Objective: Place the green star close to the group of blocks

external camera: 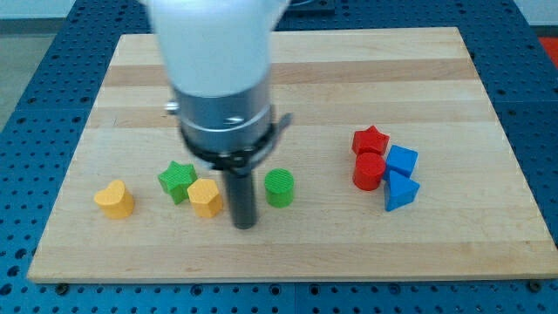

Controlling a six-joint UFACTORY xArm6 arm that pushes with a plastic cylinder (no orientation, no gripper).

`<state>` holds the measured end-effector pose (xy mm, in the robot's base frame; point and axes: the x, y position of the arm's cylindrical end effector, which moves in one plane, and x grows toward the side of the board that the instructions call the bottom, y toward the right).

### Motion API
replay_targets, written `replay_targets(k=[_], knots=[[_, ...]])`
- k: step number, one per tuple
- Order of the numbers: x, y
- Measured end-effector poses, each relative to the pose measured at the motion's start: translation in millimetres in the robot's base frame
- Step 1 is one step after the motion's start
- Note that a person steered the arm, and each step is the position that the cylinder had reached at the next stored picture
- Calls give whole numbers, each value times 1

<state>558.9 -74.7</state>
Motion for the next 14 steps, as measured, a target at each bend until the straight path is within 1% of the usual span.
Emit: replay_targets(k=[1, 4, 6, 8, 9, 11, 12, 13, 14], knots=[[3, -46], [4, -132], [4, -202], [-4, -205], [-4, -196], [-9, -116], [-12, -91], [-14, -79], [-3, -121]])
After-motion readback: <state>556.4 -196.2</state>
